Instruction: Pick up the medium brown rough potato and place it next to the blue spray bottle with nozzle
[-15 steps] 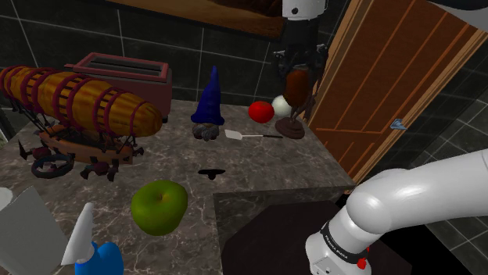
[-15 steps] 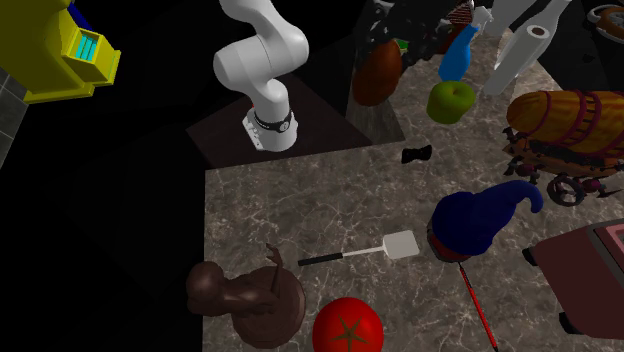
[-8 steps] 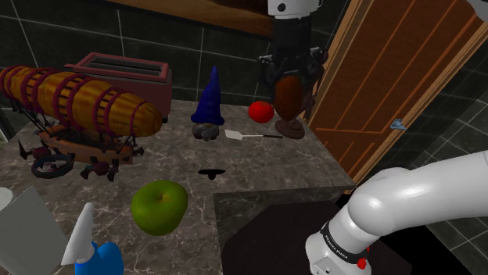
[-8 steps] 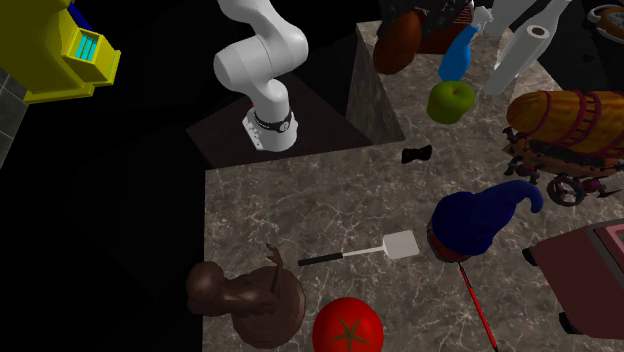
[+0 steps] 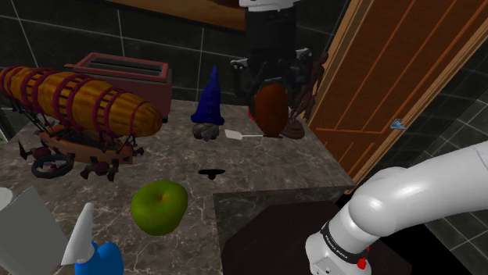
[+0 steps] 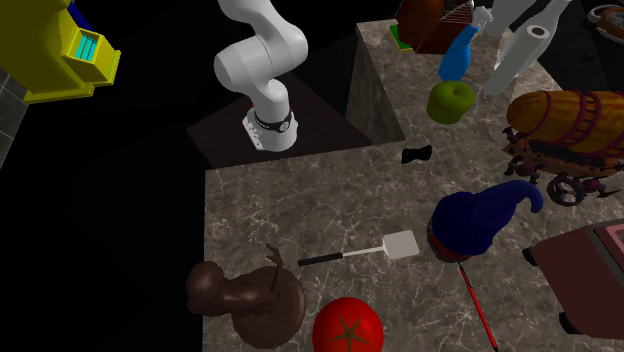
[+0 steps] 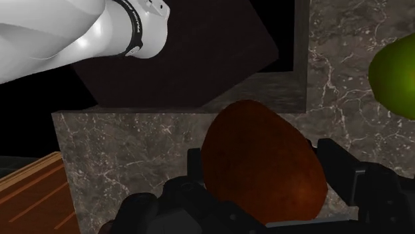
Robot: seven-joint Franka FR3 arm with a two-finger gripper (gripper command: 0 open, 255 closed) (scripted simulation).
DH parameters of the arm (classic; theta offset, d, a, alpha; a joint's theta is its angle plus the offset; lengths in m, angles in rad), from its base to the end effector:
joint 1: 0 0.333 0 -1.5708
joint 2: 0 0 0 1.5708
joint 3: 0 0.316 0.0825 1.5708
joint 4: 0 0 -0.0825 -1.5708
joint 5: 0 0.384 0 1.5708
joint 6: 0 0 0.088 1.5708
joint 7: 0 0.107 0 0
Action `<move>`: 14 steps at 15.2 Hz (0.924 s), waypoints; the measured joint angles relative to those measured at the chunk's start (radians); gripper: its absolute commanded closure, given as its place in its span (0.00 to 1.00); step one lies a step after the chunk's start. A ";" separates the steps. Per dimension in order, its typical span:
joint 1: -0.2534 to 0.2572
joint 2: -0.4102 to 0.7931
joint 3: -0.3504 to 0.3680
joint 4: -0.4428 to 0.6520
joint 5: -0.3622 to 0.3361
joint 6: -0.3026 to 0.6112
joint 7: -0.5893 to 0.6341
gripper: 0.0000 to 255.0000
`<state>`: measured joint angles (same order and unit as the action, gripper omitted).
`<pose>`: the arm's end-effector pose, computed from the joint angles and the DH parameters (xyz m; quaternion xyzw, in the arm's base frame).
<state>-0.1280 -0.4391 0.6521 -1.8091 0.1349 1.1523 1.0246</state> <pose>0.3006 0.2693 0.6427 0.9494 -0.2685 -0.0660 0.1490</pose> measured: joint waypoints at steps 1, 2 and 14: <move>0.001 0.015 0.024 0.021 0.009 -0.005 0.031 1.00; 0.003 0.031 0.055 0.036 0.020 -0.004 0.067 1.00; 0.050 0.448 0.491 0.341 -0.080 -0.005 0.598 1.00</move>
<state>-0.0783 0.0088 1.1431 -1.4680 0.0546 1.1473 1.6228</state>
